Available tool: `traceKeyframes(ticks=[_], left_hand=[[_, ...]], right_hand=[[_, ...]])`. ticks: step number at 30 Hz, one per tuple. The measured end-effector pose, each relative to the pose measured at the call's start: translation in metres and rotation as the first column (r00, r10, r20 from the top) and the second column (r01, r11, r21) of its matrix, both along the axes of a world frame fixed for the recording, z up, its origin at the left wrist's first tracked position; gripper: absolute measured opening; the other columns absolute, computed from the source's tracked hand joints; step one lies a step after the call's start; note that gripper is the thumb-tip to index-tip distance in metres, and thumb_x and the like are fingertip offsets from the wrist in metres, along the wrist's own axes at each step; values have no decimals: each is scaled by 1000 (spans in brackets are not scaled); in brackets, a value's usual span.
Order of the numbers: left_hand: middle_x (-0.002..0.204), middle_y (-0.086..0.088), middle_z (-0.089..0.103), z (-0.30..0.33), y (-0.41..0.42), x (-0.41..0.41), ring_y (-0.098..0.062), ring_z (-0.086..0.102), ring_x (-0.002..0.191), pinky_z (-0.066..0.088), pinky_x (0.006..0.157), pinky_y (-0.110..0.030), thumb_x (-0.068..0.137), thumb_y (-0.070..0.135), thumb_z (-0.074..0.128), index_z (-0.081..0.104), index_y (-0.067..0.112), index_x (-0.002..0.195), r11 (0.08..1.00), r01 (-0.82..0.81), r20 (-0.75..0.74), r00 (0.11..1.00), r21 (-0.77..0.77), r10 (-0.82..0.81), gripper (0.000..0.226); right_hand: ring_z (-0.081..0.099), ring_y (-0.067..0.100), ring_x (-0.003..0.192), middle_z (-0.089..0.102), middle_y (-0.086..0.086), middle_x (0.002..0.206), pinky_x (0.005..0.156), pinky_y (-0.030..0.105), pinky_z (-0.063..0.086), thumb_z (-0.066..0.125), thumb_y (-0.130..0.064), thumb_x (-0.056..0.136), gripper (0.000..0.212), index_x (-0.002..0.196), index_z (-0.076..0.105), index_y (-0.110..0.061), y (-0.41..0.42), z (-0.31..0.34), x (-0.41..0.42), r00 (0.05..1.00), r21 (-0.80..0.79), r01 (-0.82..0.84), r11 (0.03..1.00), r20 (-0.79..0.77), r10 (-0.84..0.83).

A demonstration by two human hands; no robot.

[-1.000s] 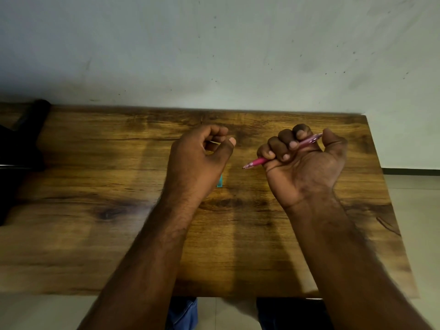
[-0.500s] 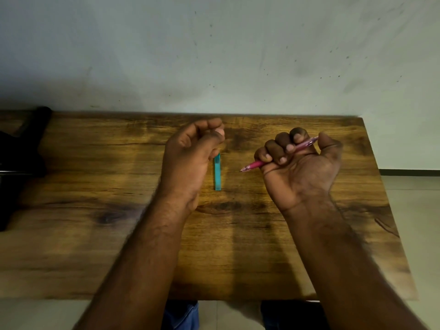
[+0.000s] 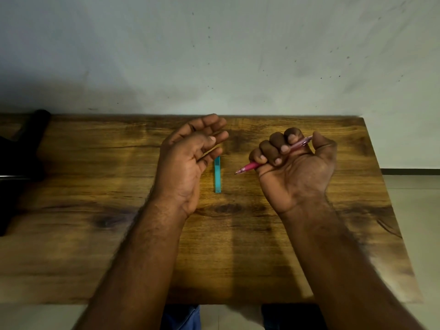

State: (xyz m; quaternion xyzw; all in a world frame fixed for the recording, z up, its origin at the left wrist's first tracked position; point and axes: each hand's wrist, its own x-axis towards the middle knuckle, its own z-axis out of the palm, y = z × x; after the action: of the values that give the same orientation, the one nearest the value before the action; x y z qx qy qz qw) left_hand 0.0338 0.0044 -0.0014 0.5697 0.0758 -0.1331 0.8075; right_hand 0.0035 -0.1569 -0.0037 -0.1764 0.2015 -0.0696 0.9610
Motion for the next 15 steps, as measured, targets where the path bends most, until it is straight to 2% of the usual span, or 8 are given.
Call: traceKeyframes(ticks=[4, 9, 15], left_hand=[[123, -5, 78, 2, 0, 0, -24, 74, 116, 54, 95, -39, 87, 9, 54, 73, 18, 114, 1000, 5, -9, 1000, -26, -5, 34], [122, -4, 79, 3, -1, 0, -23, 74, 115, 54, 96, -40, 93, 7, 51, 74, 18, 113, 1000, -1, -13, 1000, -15, 1, 32], [121, -3, 79, 3, -2, 0, -22, 75, 114, 54, 95, -38, 92, 11, 53, 74, 19, 113, 1000, 0, -19, 1000, 2, 0, 31]], right_hand=[[25, 14, 53, 31, 0, 62, 56, 29, 29, 29, -50, 98, 49, 68, 46, -14, -1, 0, 0, 1000, 1, 6, 1000, 1, -6], [24, 14, 54, 31, 0, 63, 56, 30, 28, 30, -51, 97, 49, 69, 46, -14, -1, -1, 0, 1000, 12, 12, 1000, 7, -12], [26, 15, 53, 31, 0, 62, 56, 30, 30, 28, -50, 98, 48, 69, 45, -14, -1, -1, 0, 1000, 6, 5, 1000, 23, -6]])
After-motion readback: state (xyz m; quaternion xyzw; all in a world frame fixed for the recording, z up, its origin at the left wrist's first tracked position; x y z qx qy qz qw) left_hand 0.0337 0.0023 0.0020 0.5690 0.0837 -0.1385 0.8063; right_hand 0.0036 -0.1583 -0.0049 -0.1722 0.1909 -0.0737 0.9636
